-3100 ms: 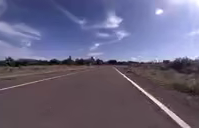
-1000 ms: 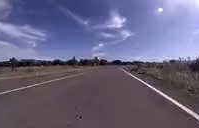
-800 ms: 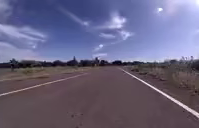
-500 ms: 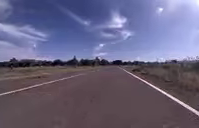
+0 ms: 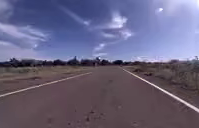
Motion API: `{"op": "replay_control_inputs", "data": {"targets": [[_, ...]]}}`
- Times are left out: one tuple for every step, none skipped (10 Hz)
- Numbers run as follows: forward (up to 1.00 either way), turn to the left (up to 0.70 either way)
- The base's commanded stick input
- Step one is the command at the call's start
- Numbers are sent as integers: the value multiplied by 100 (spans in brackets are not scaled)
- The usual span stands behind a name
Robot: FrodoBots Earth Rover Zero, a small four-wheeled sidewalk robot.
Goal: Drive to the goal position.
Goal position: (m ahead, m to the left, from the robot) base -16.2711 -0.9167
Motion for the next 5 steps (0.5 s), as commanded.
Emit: {"op": "replay_control_inputs", "data": {"targets": [[100, -39], [100, -4], [100, -1], [100, 0], [100, 0]]}}
